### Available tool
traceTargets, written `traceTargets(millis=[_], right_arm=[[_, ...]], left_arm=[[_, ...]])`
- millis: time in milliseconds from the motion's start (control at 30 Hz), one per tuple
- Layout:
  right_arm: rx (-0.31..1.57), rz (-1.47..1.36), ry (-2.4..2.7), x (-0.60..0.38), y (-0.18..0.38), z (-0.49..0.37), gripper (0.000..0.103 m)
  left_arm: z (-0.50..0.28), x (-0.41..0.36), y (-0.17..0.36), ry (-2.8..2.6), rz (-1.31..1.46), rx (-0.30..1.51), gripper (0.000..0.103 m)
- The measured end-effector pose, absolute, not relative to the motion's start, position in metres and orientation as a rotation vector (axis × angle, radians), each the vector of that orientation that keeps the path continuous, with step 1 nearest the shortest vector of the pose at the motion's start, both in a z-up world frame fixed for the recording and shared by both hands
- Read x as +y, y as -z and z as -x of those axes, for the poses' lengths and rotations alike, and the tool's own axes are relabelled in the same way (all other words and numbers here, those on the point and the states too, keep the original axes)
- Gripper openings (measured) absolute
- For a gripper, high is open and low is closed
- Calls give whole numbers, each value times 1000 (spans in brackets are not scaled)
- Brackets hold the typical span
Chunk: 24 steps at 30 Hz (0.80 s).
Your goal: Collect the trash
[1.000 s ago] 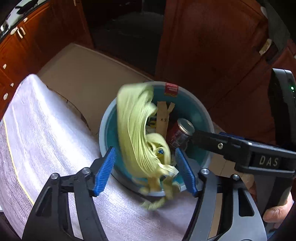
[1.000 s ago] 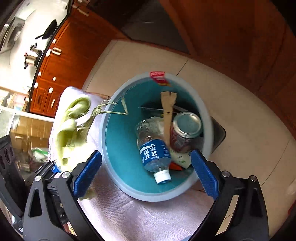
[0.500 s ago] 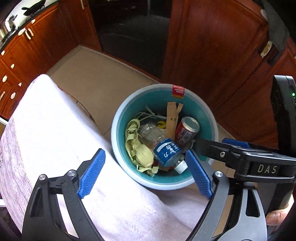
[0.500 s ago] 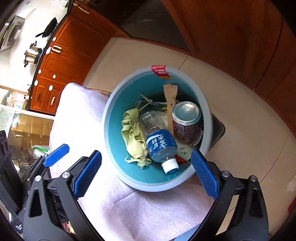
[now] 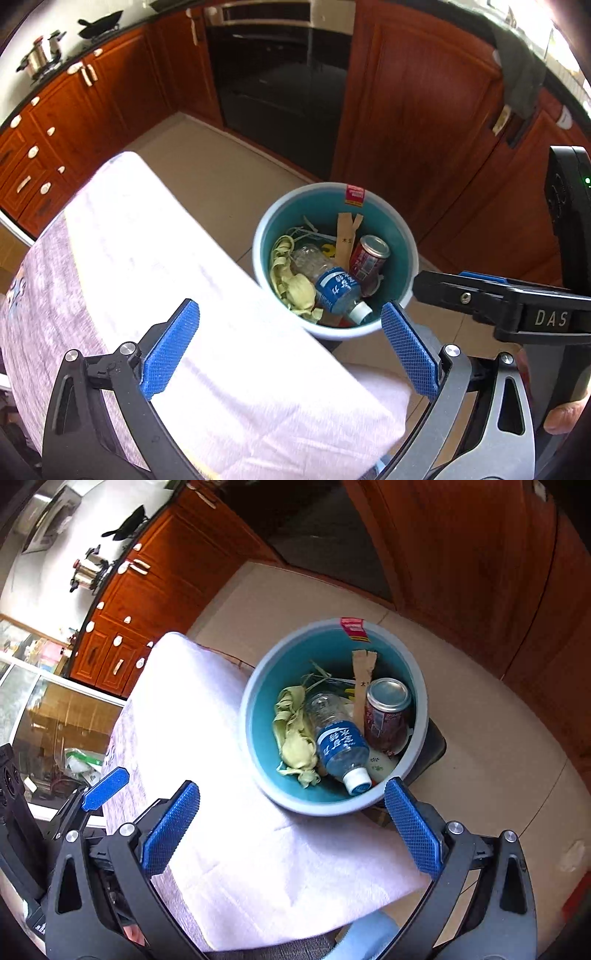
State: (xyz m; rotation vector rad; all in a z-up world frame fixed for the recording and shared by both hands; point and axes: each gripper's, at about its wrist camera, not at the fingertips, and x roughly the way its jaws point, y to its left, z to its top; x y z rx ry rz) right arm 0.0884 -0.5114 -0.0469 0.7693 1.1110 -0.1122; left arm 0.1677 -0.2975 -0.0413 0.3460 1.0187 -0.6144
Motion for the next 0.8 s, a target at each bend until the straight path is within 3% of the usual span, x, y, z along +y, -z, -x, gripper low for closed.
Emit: traceTargets(millis=[433,800], right_arm=[[1114,-443,235,-450,-5,-36,96],[1135,-398,240,-420,-9,-12,96]], left_arm=[[-118,-232,15,598,-339,950,99],[-96,-197,10,566,-286,937,99]])
